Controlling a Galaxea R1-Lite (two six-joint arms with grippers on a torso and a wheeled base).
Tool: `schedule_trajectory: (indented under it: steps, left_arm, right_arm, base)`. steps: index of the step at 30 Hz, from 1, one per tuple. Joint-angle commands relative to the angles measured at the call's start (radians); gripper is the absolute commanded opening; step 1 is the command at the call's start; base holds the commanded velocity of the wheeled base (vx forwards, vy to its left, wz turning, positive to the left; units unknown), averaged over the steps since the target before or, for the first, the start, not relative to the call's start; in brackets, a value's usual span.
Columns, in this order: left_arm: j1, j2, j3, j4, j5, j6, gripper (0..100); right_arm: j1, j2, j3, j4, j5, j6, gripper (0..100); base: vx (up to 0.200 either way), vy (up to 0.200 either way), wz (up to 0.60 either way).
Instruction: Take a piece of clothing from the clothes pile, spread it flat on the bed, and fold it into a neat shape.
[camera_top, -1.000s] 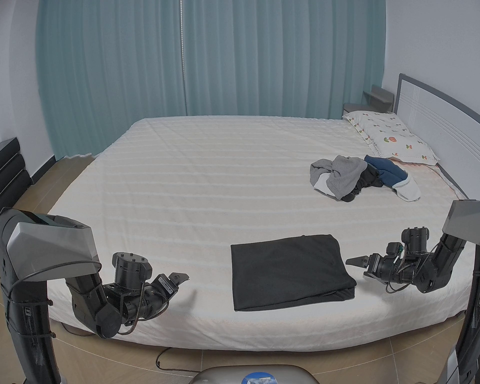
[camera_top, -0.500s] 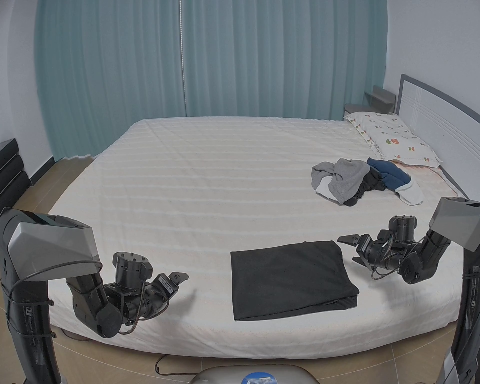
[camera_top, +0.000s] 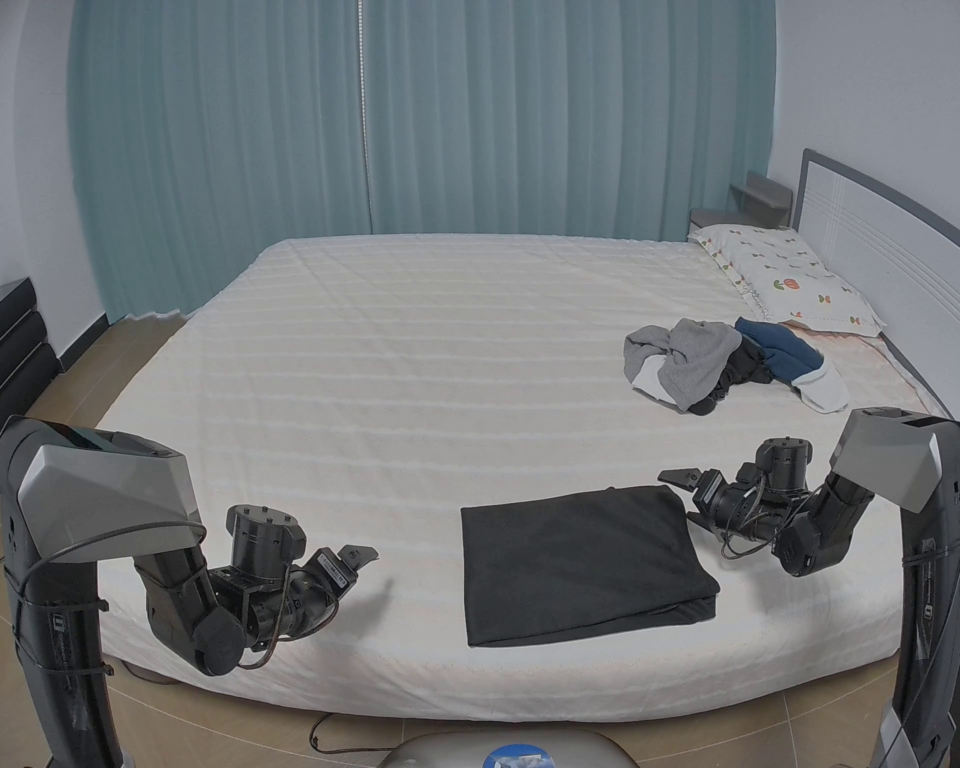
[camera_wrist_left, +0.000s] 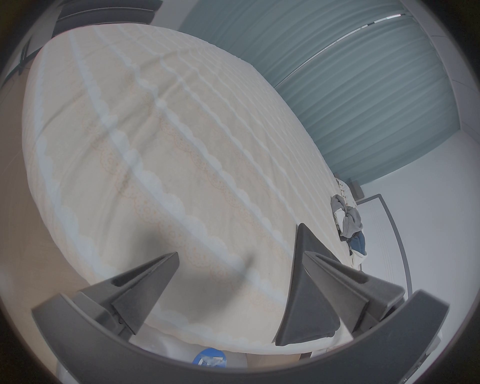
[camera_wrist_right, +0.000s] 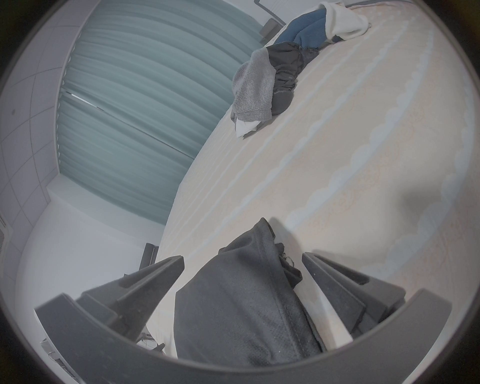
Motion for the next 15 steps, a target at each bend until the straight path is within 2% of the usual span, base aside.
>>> schedule_trajectory:
  steps: [1, 2, 3, 15]
  left_arm:
    - [-0.001, 0.002, 0.0, 0.0, 0.0, 0.0, 100]
    - [-0.001, 0.002, 0.0, 0.0, 0.0, 0.0, 100]
    - [0.0, 0.002, 0.0, 0.0, 0.0, 0.0, 100]
    - [-0.001, 0.002, 0.0, 0.0, 0.0, 0.0, 100]
  right_arm:
    - [-0.002, 0.017, -0.019, -0.006, -0.014, 0.02, 100]
    - [-0.002, 0.019, -0.019, -0.01, -0.017, 0.023, 100]
    - [-0.002, 0.022, -0.019, -0.013, -0.017, 0.025, 0]
    - [0.002, 0.033, -0.029, -0.017, -0.052, 0.025, 0]
  base:
    - [0.0, 0.0, 0.0]
    - [0.0, 0.0, 0.0]
    - [0.0, 0.0, 0.0]
    - [0.0, 0.0, 0.0]
